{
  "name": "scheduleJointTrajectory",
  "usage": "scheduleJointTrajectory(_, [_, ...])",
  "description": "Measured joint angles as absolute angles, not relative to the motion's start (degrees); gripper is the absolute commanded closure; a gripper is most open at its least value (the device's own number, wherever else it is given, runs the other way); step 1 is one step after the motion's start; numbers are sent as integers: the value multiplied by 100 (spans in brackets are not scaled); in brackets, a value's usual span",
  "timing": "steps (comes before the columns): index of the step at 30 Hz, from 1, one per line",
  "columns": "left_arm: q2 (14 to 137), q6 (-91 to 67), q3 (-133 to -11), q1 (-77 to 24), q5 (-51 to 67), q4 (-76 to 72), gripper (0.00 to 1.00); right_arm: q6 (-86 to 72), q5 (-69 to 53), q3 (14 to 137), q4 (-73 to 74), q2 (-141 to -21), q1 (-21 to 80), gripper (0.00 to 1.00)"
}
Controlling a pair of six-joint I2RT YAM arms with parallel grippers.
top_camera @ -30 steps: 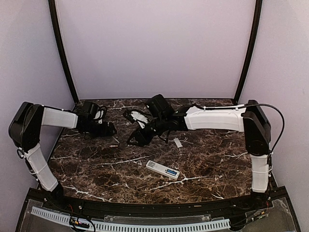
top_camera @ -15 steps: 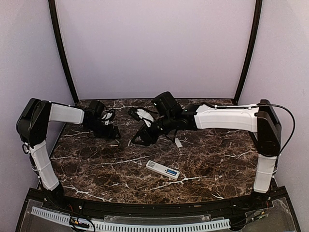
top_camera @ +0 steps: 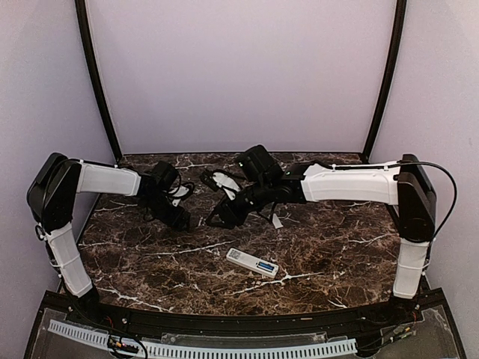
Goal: Load the batteries into the remote control
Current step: Pick up the battery from the center of the board.
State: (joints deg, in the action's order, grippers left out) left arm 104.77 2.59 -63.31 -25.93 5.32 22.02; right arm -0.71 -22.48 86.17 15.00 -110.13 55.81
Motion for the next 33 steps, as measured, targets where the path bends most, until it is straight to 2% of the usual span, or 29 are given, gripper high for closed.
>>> scheduleJointTrajectory(5, [10615, 416, -6670, -2593, 99, 3065, 39, -73, -2248, 8580, 1522, -11013, 5581, 48])
scheduleJointTrajectory(10, [10656, 523, -6753, -2598, 119, 3304, 66, -71, -2246, 8580, 1529, -11013, 5583, 48])
scheduleJointTrajectory(21, [10661, 733, -6751, -2657, 322, 3277, 99, 14, -2206, 8545, 1597, -10991, 5581, 48])
scheduleJointTrajectory(33, [10429, 620, -6420, -2714, 620, 2853, 100, -128, -2102, 8377, 1673, -10763, 5457, 50])
